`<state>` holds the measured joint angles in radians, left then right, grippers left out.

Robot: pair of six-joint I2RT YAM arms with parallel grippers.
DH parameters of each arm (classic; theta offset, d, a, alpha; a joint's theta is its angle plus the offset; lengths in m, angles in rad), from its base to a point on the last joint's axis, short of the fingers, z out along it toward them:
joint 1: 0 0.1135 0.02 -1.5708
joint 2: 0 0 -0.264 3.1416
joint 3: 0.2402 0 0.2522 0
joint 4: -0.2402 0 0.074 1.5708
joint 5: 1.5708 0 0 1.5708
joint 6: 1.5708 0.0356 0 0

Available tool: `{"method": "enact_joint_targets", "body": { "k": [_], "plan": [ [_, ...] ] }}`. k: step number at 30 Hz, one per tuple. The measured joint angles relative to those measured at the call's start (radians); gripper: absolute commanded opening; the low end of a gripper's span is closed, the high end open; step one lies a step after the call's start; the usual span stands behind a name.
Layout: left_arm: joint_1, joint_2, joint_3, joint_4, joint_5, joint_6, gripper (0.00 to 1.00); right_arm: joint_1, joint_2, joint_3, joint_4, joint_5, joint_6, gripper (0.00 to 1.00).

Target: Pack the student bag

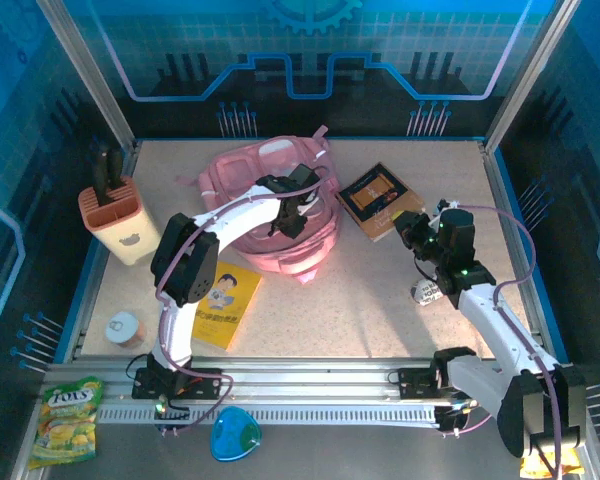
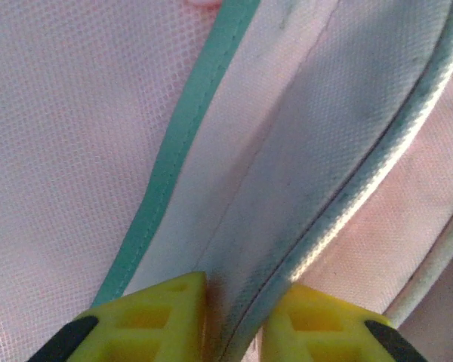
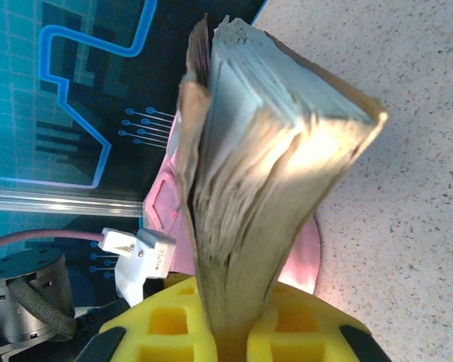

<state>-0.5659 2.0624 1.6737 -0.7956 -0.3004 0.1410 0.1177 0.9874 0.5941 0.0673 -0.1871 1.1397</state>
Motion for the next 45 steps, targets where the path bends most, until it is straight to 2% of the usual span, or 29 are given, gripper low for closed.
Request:
{"method": "enact_joint_targets", "body": {
  "k": [5, 14, 22, 28, 33, 39, 45],
  "plan": [
    [0.0, -0.044, -0.01, 0.019, -0.005, -0.011, 0.0, -0.029, -0.031, 0.0, -0.039, 0.0, -0.016, 0.0],
    [0.009, -0.24, -0.05, 0.121, -0.075, -0.069, 0.0, -0.106, -0.142, -0.006, -0.146, 0.012, -0.053, 0.0],
    [0.01, -0.283, -0.056, 0.189, -0.068, -0.12, 0.0, -0.097, -0.145, -0.011, -0.164, -0.024, -0.034, 0.0],
    [0.01, -0.283, -0.053, 0.204, -0.007, -0.15, 0.0, 0.071, -0.039, -0.022, -0.077, -0.037, 0.031, 0.0],
    [0.01, -0.283, -0.048, 0.209, 0.033, -0.166, 0.0, 0.223, 0.125, 0.005, 0.032, -0.033, 0.077, 0.0],
    [0.01, -0.289, -0.047, 0.232, 0.063, -0.169, 0.0, 0.308, 0.368, 0.122, 0.172, -0.014, 0.137, 0.0],
    [0.01, -0.315, -0.048, 0.253, 0.071, -0.169, 0.0, 0.364, 0.578, 0.253, 0.28, 0.086, 0.181, 0.0]
  ]
}}
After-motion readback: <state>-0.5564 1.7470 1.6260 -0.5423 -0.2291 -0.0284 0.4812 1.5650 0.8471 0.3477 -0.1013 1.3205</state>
